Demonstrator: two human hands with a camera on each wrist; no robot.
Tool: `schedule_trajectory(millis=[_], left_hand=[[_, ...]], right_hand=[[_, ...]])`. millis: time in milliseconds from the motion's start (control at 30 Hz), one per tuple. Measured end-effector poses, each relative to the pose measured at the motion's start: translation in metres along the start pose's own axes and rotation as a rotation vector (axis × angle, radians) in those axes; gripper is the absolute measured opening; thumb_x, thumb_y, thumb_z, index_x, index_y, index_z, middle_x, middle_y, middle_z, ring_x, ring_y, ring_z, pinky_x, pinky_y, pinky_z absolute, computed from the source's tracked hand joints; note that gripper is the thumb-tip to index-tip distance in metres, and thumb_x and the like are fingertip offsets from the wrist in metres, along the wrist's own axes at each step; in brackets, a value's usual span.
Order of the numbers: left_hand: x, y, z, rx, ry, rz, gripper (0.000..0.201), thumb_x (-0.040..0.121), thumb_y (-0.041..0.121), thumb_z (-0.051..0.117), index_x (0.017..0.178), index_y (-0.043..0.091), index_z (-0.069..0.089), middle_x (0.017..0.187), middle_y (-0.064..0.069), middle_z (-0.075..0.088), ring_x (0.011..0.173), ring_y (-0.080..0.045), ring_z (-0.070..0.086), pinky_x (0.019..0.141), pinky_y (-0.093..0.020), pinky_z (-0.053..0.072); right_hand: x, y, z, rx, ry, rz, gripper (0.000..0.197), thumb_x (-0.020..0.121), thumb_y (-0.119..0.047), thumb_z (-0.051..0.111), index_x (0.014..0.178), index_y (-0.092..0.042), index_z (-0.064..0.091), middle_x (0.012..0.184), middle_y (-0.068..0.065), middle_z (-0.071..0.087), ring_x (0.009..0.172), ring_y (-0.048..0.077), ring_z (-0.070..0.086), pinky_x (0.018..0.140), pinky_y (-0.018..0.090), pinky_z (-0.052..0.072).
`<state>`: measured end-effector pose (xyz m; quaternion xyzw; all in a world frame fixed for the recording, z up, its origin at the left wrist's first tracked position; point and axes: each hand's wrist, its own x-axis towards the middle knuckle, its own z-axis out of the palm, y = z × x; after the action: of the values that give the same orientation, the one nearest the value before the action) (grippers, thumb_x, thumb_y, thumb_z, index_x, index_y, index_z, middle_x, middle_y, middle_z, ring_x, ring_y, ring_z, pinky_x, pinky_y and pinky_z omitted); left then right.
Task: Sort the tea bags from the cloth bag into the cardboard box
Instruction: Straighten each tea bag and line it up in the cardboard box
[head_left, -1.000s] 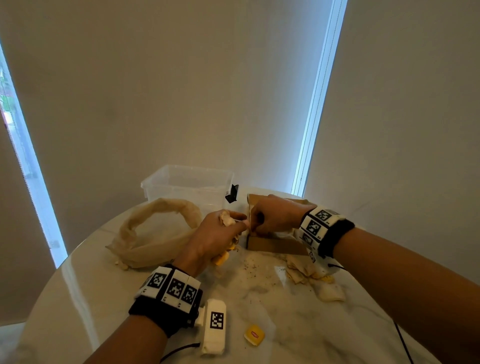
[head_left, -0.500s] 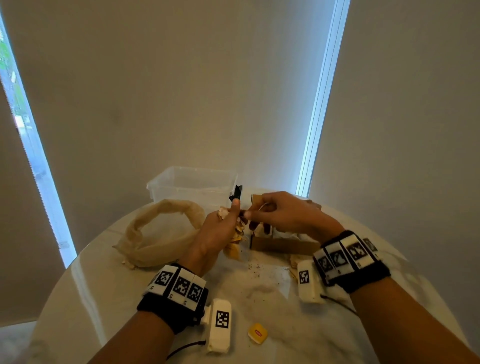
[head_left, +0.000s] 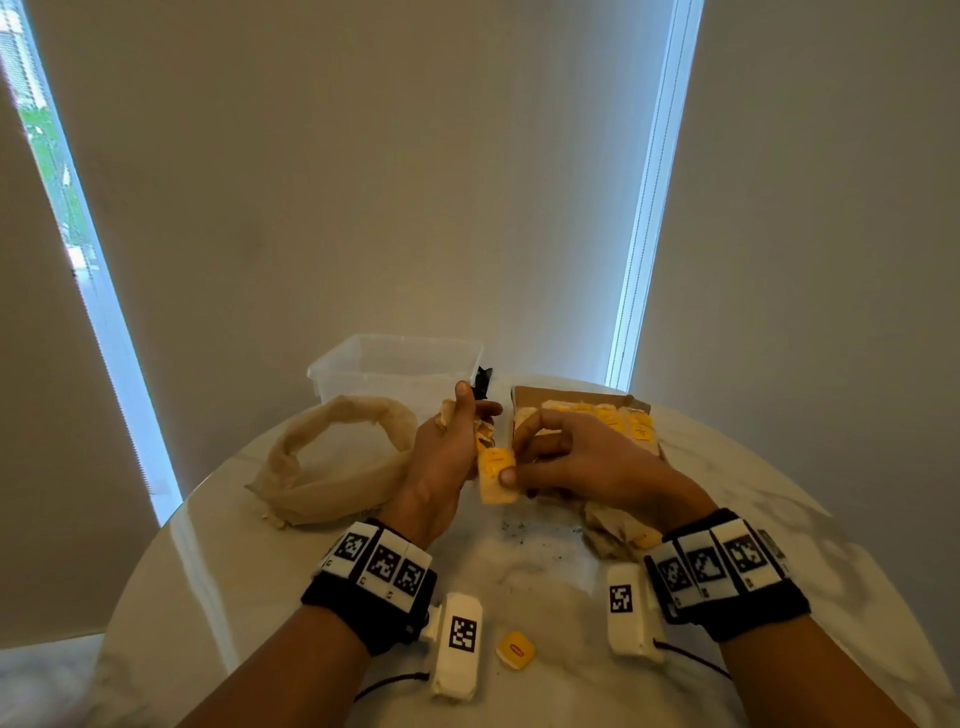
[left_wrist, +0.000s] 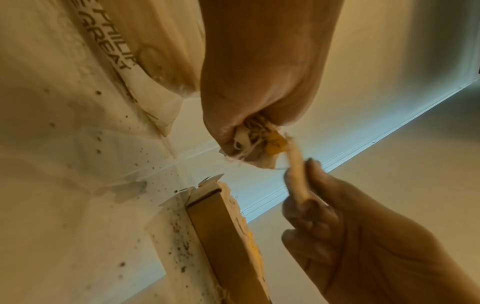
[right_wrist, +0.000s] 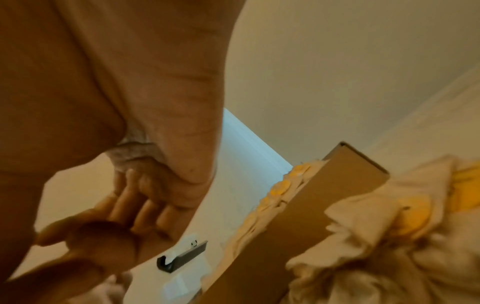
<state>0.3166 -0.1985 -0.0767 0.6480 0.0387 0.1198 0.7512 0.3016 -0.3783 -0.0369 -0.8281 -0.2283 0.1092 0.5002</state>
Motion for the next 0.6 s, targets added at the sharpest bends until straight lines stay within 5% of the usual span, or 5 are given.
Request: schedule_trajectory(millis=[133, 333, 400, 467, 600], left_hand=[[0.003, -0.005, -0.001, -0.002, -0.026, 0.007, 0.055, 0.103, 0.065, 0.046, 0.095, 0.023, 0.081, 0.092, -0.008, 0.080, 0.088, -0.027, 0.075, 0.077, -0.040, 0.062], [0.005, 0.001, -0.002, 0.142, -0.200, 0.043, 0.056, 0.093, 0.072, 0.057, 0.080, 0.020, 0.073, 0.063, 0.000, 0.056, 0.052, -0.012, 0.046, 0.048, -0.027, 0.037], [0.002, 0.003, -0.002, 0.214, -0.257, 0.072, 0.044, 0.091, 0.066, 0.066, 0.081, 0.024, 0.073, 0.061, 0.005, 0.059, 0.052, -0.009, 0.051, 0.049, -0.023, 0.042], [-0.001, 0.002, -0.003, 0.246, -0.287, 0.114, 0.029, 0.093, 0.051, 0.073, 0.103, 0.026, 0.080, 0.068, 0.010, 0.069, 0.060, -0.005, 0.061, 0.054, -0.019, 0.048], [0.002, -0.002, -0.004, 0.307, -0.263, 0.186, 0.025, 0.095, 0.042, 0.075, 0.112, 0.025, 0.080, 0.075, 0.005, 0.073, 0.070, -0.011, 0.066, 0.066, -0.027, 0.054]], right_hand=[[-0.009, 0.006, -0.019, 0.157, 0.133, -0.088, 0.029, 0.093, -0.022, 0.080, 0.120, -0.021, 0.073, 0.110, -0.001, 0.081, 0.102, 0.020, 0.078, 0.082, 0.029, 0.059], [-0.002, 0.024, -0.021, 0.208, 0.323, -0.103, 0.034, 0.090, -0.023, 0.083, 0.122, -0.023, 0.071, 0.105, -0.009, 0.081, 0.097, 0.012, 0.077, 0.076, 0.025, 0.058], [0.001, 0.029, -0.020, 0.156, 0.337, -0.117, 0.036, 0.089, -0.023, 0.085, 0.121, -0.021, 0.068, 0.101, -0.009, 0.081, 0.092, 0.012, 0.078, 0.072, 0.025, 0.059], [0.003, 0.032, -0.021, 0.127, 0.341, -0.126, 0.036, 0.089, -0.021, 0.085, 0.119, -0.020, 0.066, 0.099, -0.007, 0.081, 0.089, 0.012, 0.078, 0.068, 0.023, 0.060], [0.007, 0.039, -0.024, 0.125, 0.490, -0.154, 0.027, 0.090, -0.023, 0.084, 0.113, -0.023, 0.071, 0.104, -0.007, 0.079, 0.097, 0.013, 0.076, 0.072, 0.027, 0.063]])
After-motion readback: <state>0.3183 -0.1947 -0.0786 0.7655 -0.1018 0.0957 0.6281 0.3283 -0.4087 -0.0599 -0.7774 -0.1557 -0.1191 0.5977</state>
